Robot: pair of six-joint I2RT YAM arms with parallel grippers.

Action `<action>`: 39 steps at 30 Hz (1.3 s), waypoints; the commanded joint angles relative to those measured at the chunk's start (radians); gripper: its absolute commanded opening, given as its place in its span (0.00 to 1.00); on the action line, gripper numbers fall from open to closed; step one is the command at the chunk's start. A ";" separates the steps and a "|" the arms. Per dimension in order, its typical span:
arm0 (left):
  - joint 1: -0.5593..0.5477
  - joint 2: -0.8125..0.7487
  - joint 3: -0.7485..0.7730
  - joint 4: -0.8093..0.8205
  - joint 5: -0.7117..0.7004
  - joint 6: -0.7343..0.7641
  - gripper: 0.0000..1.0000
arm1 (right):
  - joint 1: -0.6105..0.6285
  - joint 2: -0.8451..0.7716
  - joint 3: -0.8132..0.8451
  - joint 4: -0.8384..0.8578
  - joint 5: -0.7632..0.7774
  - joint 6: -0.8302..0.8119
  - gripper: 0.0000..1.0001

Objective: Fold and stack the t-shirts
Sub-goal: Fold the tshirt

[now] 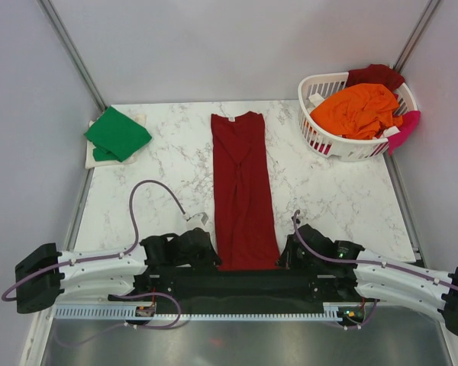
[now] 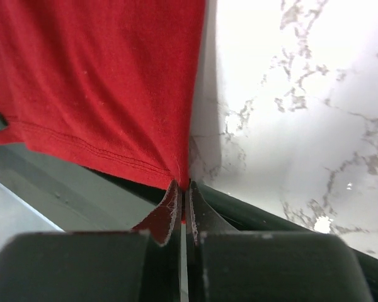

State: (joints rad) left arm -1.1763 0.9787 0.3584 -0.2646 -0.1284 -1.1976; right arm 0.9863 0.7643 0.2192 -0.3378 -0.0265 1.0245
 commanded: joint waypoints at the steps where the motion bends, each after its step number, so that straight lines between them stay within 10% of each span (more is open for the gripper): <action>1: -0.011 -0.073 -0.013 -0.068 -0.059 -0.054 0.02 | 0.000 -0.036 0.003 -0.087 0.051 0.005 0.00; 24: 0.020 0.017 0.522 -0.432 -0.165 0.121 0.02 | -0.024 0.242 0.719 -0.357 0.344 -0.243 0.00; 39: 0.469 0.365 0.874 -0.460 0.064 0.493 0.02 | -0.314 0.592 1.045 -0.316 0.263 -0.486 0.00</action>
State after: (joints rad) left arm -0.7551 1.2732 1.1275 -0.7143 -0.1242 -0.8516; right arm 0.7013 1.3006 1.1778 -0.6769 0.2485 0.6155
